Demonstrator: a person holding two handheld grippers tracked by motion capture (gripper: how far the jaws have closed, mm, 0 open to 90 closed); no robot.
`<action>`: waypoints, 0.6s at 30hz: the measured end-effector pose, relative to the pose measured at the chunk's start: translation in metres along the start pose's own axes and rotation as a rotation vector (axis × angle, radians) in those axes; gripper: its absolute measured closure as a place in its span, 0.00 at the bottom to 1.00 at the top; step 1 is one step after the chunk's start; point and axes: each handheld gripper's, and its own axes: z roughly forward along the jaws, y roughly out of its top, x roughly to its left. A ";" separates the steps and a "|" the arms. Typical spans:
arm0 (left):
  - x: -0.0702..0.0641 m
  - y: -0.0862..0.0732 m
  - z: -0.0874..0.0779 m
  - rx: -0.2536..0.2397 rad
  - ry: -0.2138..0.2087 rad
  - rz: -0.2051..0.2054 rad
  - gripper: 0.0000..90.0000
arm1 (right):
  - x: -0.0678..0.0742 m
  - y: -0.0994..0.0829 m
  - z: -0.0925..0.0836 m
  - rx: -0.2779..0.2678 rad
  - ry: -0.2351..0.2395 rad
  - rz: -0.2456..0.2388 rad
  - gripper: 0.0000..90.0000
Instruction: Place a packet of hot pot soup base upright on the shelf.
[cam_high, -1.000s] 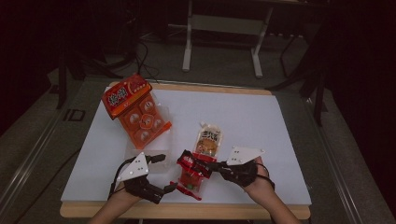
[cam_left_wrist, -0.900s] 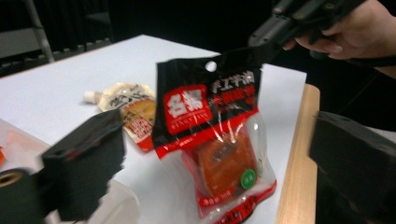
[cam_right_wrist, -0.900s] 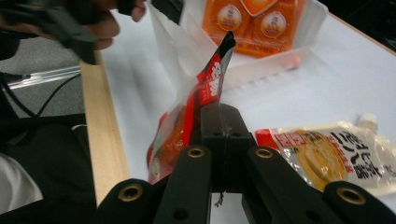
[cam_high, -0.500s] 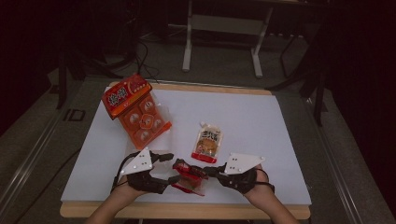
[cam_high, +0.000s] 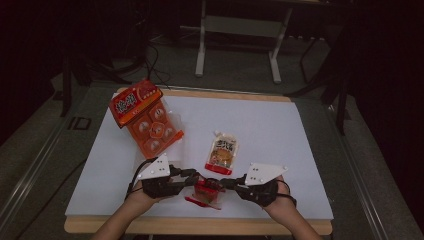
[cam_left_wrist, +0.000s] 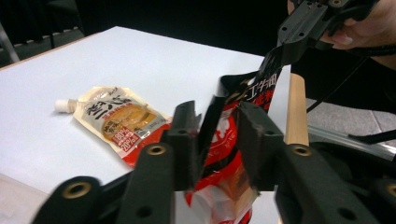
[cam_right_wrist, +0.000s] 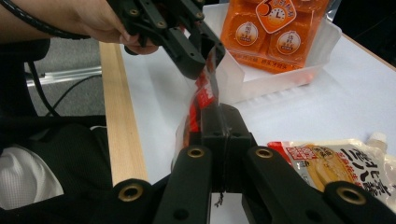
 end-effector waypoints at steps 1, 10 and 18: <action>0.000 0.000 0.000 0.000 0.003 0.005 0.86 | -0.001 0.000 -0.001 -0.002 0.003 0.006 1.00; 0.000 0.004 0.002 0.020 0.005 0.044 0.99 | -0.005 -0.001 -0.003 -0.020 0.008 0.039 1.00; -0.006 0.013 -0.002 -0.012 -0.009 0.054 0.99 | -0.011 -0.002 -0.012 -0.071 -0.010 0.078 0.90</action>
